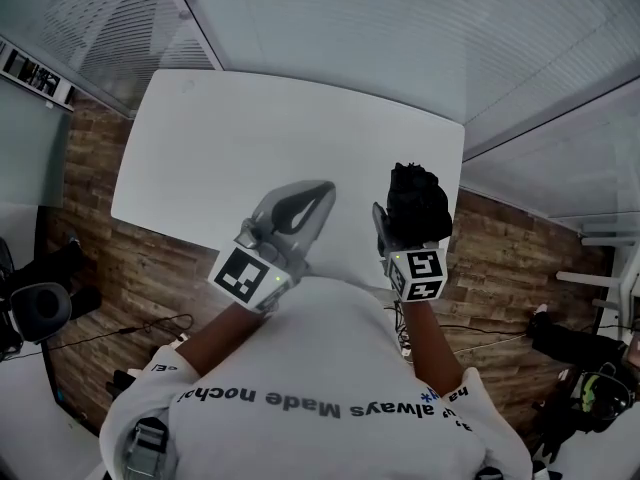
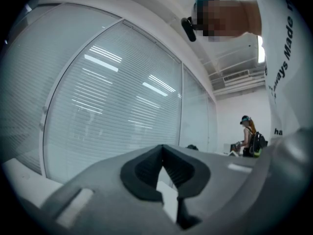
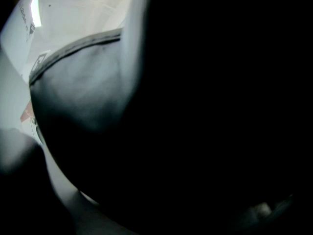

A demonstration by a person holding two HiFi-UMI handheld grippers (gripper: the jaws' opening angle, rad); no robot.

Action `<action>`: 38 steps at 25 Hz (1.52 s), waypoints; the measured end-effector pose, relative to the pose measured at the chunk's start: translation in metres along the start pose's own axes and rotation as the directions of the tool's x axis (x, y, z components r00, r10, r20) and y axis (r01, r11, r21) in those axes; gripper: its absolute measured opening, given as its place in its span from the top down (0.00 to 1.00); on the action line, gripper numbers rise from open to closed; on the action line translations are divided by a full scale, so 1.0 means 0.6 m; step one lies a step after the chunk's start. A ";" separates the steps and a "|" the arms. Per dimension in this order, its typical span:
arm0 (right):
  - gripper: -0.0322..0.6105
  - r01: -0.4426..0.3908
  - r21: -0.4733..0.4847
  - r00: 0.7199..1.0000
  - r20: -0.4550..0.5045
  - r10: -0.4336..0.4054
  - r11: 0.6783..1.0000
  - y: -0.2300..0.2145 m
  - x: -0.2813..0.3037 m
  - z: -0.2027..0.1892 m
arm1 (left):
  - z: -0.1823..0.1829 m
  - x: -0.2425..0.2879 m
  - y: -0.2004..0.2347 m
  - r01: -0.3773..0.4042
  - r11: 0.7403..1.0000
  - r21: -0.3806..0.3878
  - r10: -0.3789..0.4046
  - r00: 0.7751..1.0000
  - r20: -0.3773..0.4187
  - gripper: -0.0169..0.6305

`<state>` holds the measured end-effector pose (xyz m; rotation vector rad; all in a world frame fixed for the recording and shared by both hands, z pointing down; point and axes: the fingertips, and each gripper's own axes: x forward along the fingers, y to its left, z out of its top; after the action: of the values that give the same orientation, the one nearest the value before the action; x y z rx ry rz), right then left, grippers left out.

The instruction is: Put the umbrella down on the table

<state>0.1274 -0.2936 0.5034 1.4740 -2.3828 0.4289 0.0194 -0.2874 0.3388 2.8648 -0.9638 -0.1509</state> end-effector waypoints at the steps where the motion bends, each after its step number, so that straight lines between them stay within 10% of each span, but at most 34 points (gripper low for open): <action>1: 0.59 -0.002 0.006 1.000 -0.028 0.002 1.000 -0.003 0.011 -0.017 | 0.000 -0.001 0.001 -0.001 1.000 0.000 0.001 1.000 -0.001 0.97; 15: 0.59 -0.033 0.078 0.928 -0.367 0.059 0.996 -0.041 0.138 -0.224 | -0.010 -0.003 0.006 0.004 1.000 -0.006 -0.004 1.000 -0.013 0.97; 32: 0.59 -0.016 0.137 0.708 -0.698 0.108 0.990 -0.066 0.198 -0.394 | -0.019 -0.016 0.008 0.008 1.000 -0.016 -0.008 1.000 -0.028 0.97; 38: 0.58 -0.010 0.147 0.678 -0.726 0.115 0.989 -0.073 0.199 -0.408 | -0.018 -0.015 0.012 0.001 1.000 -0.018 -0.002 1.000 -0.029 0.97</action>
<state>0.1410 -0.3094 0.7787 0.9743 -1.7579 1.0011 0.0094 -0.2866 0.3512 2.8437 -0.9502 -0.1168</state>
